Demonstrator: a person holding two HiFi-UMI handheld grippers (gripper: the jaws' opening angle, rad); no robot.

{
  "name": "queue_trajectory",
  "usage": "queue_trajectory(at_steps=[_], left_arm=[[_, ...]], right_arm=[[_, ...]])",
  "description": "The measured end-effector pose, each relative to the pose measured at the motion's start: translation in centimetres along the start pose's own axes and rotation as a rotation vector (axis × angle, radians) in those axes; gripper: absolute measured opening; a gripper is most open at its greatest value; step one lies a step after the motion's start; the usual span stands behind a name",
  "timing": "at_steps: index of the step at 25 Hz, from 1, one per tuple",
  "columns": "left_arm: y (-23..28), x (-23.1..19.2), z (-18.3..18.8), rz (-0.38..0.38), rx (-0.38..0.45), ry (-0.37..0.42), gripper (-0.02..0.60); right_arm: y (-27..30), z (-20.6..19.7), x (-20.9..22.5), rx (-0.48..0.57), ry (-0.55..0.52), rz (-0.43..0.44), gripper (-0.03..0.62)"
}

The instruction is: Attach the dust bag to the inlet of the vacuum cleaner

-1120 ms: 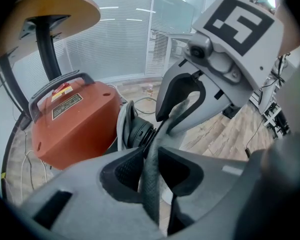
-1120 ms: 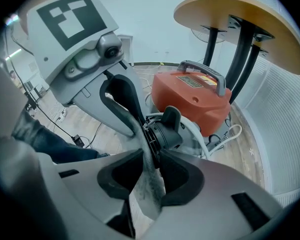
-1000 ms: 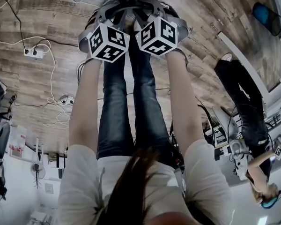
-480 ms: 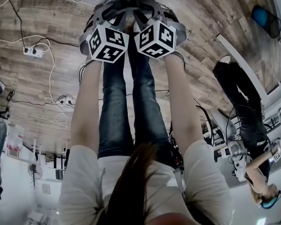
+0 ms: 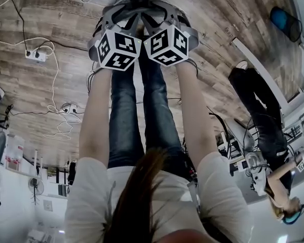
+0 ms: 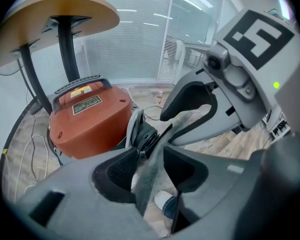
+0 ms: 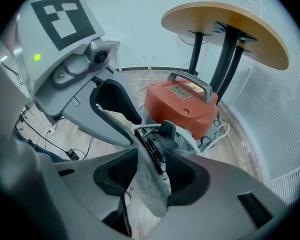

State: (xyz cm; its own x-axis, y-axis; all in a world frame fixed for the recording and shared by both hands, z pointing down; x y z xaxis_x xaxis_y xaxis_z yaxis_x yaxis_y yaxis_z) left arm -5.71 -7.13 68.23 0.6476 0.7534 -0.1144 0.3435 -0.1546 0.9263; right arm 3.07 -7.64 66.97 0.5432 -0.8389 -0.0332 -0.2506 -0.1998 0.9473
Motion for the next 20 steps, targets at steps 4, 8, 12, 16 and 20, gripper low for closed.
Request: queue_trajectory(at_steps=[4, 8, 12, 16, 20], left_arm=[[-1.2, -0.6, 0.7, 0.016, 0.047, -0.034, 0.161], [-2.2, -1.0, 1.5, 0.03, 0.093, -0.058, 0.115], [-3.1, -1.3, 2.0, 0.045, 0.14, -0.102, 0.064], [-4.2, -1.4, 2.7, 0.067, 0.186, -0.137, 0.022], [-5.4, -1.5, 3.7, 0.086, 0.238, -0.154, 0.017]], right_arm=[[-1.0, 0.8, 0.5, 0.039, 0.061, -0.015, 0.159], [-1.7, 1.2, 1.1, 0.081, 0.15, -0.034, 0.091], [-2.7, 1.4, 1.8, 0.127, 0.258, -0.051, 0.017], [-4.0, 1.7, 2.3, 0.183, 0.334, -0.071, 0.005], [-5.5, 2.1, 2.9, 0.248, 0.436, -0.089, 0.005]])
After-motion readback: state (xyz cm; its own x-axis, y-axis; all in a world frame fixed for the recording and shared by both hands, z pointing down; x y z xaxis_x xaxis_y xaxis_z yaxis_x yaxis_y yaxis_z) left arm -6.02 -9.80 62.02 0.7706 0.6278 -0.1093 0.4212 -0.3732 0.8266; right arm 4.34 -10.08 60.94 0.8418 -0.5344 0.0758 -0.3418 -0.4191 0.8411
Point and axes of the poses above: the fingertips, and each gripper's own axes: y forward along the fingers, x to its right, z out of its top, the point moved 7 cm from there along -y, backward along the fingers, and after that the axes turned 11 degrees about -x, right-handed, at the moved point
